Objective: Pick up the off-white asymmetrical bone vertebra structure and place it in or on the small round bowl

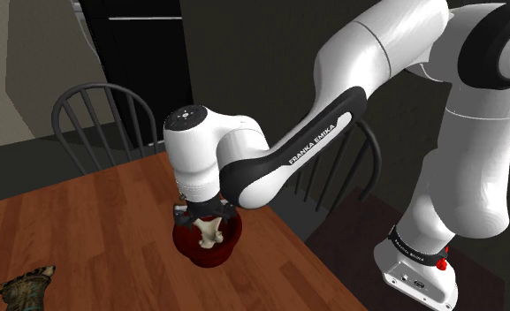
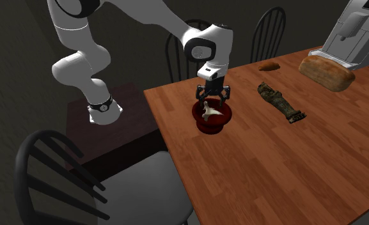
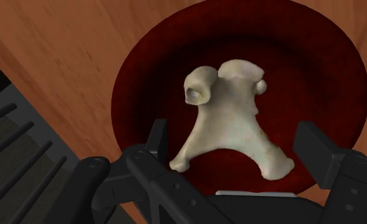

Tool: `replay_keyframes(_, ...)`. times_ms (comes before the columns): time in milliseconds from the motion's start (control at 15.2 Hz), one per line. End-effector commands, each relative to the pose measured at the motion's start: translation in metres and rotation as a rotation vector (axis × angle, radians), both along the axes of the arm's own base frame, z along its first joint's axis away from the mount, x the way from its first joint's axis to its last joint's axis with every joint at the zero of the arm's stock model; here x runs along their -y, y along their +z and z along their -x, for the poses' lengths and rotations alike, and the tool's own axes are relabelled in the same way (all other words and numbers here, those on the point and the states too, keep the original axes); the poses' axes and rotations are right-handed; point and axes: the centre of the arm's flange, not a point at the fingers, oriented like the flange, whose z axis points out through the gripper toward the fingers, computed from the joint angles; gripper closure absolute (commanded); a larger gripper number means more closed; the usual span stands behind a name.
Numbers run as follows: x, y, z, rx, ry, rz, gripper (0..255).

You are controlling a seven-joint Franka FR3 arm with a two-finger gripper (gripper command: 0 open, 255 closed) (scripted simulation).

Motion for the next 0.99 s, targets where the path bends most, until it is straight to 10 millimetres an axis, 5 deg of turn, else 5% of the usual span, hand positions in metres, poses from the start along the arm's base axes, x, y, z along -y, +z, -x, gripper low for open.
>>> replay_keyframes(0, 0.0, 0.0, 0.0, 0.0, 0.0, 0.0, 0)
replay_keyframes(132, 0.0, 0.0, 0.0, 0.0, 0.0, 0.0, 0)
replay_keyframes(396, -0.004, 0.05, 0.005, 0.0, 0.0, 0.0, 0)
replay_keyframes(924, -0.004, 0.05, 0.005, 0.0, 0.0, 0.0, 0)
